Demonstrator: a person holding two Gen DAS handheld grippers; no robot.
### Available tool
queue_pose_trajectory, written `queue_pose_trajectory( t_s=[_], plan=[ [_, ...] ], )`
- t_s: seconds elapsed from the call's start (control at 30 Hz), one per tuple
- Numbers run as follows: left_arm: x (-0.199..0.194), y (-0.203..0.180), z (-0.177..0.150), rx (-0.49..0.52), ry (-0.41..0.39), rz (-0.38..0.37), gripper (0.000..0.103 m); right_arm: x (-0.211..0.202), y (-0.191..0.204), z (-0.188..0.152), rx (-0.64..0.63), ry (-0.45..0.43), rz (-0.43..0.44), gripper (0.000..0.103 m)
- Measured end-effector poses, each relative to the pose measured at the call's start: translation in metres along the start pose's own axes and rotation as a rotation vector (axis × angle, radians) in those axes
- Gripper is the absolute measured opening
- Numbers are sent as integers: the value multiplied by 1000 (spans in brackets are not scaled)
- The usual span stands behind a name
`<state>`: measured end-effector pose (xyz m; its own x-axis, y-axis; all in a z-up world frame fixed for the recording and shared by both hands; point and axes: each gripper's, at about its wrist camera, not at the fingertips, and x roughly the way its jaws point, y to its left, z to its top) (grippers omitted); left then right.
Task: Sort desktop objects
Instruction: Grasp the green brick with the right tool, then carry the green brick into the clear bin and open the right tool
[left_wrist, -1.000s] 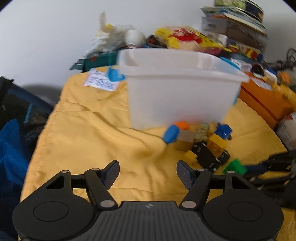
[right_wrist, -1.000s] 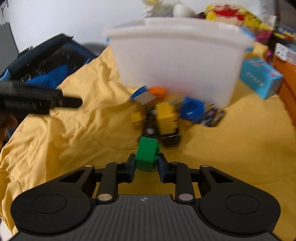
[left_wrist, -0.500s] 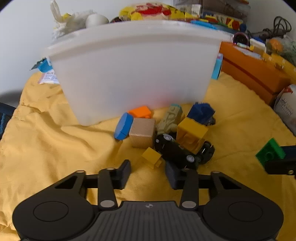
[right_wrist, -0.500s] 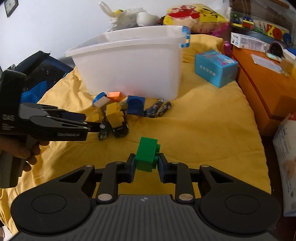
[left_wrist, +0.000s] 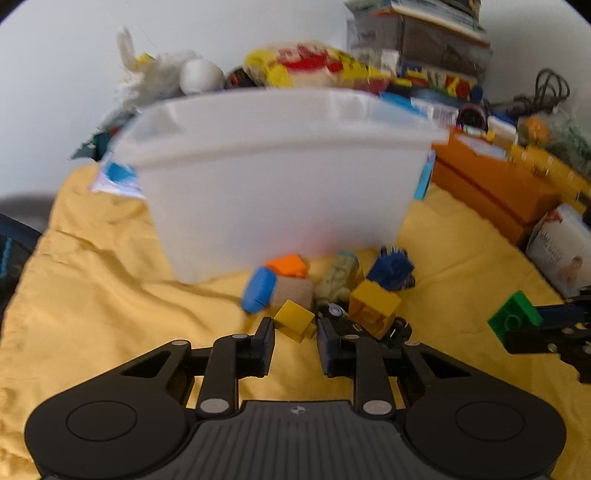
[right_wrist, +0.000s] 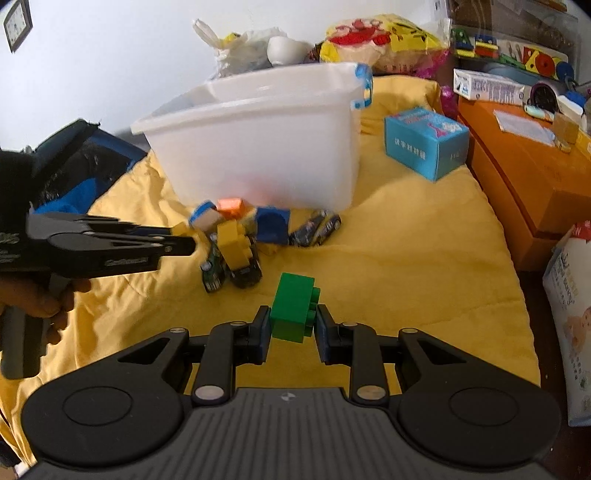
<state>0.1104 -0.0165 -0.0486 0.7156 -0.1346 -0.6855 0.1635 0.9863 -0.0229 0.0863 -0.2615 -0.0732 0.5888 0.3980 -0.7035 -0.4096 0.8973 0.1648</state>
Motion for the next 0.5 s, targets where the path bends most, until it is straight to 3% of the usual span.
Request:
queue_pose_trajectory(
  t_s=[0.2,0.5],
  plan=[
    [-52,22,10,-69,-44,17,28,-14,9,23,1,-79,23,28],
    [-84,43,48,-113,-107,41,28,-31,18,74,-22,-189,57,28]
  ],
)
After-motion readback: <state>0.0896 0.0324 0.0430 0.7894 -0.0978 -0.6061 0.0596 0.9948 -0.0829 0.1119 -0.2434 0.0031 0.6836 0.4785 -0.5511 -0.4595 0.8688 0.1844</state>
